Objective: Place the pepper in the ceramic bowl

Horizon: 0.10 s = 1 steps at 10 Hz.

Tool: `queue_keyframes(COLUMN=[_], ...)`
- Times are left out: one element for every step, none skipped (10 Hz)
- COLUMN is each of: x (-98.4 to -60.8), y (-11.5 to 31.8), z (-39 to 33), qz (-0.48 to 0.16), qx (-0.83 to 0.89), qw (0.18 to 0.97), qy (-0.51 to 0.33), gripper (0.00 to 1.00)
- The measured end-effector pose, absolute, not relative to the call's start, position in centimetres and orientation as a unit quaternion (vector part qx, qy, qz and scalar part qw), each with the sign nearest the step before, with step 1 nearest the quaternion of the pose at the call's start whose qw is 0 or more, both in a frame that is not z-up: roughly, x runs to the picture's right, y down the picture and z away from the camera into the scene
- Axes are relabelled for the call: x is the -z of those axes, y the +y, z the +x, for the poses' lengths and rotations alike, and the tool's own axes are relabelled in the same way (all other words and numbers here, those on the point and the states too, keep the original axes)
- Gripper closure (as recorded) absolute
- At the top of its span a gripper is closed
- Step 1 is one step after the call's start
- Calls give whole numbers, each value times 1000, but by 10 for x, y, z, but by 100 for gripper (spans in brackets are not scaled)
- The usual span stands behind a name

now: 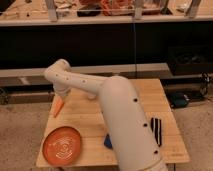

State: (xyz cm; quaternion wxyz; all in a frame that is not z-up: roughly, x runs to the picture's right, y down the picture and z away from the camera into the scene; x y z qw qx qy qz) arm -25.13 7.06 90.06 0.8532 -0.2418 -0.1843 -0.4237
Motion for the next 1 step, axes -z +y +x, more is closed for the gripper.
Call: queue_keyframes(x=[-903], y=[68], z=[-258], qz=[-215], qx=[445], qw=[848], qy=[-192], gripper=[32])
